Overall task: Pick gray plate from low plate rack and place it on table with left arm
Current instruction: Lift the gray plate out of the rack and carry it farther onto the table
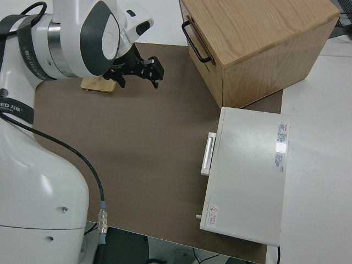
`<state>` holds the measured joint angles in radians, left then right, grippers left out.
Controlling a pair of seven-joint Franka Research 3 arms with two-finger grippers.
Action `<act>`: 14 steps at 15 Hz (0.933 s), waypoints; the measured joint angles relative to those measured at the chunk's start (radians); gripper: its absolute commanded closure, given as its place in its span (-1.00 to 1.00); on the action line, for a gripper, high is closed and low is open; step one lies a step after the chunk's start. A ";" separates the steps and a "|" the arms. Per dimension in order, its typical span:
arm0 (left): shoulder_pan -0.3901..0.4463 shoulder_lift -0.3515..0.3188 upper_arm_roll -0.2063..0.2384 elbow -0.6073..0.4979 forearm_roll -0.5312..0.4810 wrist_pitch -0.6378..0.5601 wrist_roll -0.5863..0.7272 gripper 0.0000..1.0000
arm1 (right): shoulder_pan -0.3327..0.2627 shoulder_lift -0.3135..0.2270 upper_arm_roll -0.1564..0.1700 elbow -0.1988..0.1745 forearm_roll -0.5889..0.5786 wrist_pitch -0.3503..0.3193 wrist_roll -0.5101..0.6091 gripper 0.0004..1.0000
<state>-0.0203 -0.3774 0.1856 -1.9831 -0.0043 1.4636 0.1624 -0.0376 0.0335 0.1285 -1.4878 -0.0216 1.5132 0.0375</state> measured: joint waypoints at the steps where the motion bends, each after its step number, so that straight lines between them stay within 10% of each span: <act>1: 0.000 0.000 -0.002 0.000 -0.029 -0.008 -0.002 1.00 | 0.000 0.000 0.000 0.000 0.000 0.000 0.000 -0.97; 14: 0.000 0.012 0.014 -0.303 -0.381 0.234 -0.002 1.00 | 0.000 0.000 0.000 0.000 0.000 0.000 0.000 -0.97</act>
<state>-0.0203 -0.3651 0.1997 -2.2859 -0.3854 1.6981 0.1607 -0.0376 0.0335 0.1285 -1.4878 -0.0216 1.5132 0.0375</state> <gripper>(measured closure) 0.907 0.013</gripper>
